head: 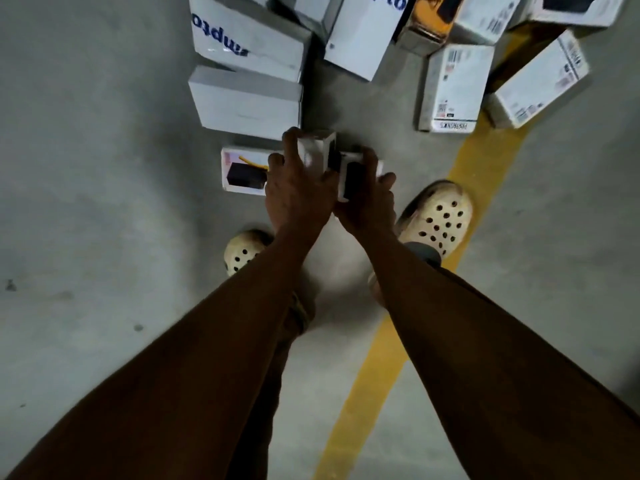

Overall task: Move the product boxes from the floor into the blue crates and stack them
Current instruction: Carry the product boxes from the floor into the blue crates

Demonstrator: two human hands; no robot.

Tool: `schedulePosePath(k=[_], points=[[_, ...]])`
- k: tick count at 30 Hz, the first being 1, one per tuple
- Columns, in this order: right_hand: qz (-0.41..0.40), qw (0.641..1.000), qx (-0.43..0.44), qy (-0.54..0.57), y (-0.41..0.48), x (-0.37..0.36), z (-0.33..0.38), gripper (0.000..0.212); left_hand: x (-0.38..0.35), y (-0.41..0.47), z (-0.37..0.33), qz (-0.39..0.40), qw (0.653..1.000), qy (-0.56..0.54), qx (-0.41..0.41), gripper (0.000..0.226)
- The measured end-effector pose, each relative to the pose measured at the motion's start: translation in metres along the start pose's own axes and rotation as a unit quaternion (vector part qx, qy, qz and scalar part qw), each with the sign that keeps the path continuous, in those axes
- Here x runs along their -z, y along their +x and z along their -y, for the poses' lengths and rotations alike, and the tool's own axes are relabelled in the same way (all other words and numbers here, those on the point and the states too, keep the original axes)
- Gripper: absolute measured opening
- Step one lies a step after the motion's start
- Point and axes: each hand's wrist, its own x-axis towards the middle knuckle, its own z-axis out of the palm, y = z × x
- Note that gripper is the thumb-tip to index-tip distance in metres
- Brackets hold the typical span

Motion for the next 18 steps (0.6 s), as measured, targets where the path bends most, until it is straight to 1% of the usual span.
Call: schedulePosePath(k=[2, 4, 6, 7, 10, 12, 15, 17, 18], points=[[-0.009, 0.999, -0.020, 0.027, -0.002, 0.016, 0.010, 0.105, 0.020, -0.004, -0.008, -0.015, 0.998, -0.054, 0.006, 0.072], [-0.028, 0.994, -0.031, 0.105, -0.018, 0.045, 0.026, 0.106, 0.053, -0.016, -0.021, -0.025, 0.994, -0.103, 0.017, 0.072], [-0.055, 0.975, -0.045, 0.212, -0.045, 0.086, 0.047, 0.109, 0.096, -0.038, -0.043, -0.040, 0.985, -0.165, 0.041, 0.072], [-0.057, 0.963, -0.058, 0.256, -0.064, 0.109, 0.059, 0.110, 0.121, -0.052, -0.054, -0.041, 0.977, -0.199, 0.067, 0.072], [-0.034, 0.924, -0.076, 0.373, -0.135, 0.189, 0.099, 0.107, 0.197, -0.094, -0.095, -0.036, 0.938, -0.309, 0.151, 0.071], [-0.011, 0.887, -0.075, 0.456, -0.182, 0.244, 0.125, 0.094, 0.250, -0.120, -0.125, -0.018, 0.910, -0.373, 0.177, 0.070], [0.013, 0.834, -0.095, 0.543, -0.251, 0.322, 0.163, 0.068, 0.326, -0.165, -0.173, 0.028, 0.880, -0.440, 0.176, 0.063], [0.031, 0.810, -0.081, 0.580, -0.301, 0.368, 0.186, 0.058, 0.372, -0.200, -0.199, 0.047, 0.868, -0.463, 0.171, 0.062], [0.041, 0.804, -0.067, 0.589, -0.327, 0.388, 0.194, 0.052, 0.393, -0.219, -0.209, 0.060, 0.865, -0.472, 0.162, 0.066]])
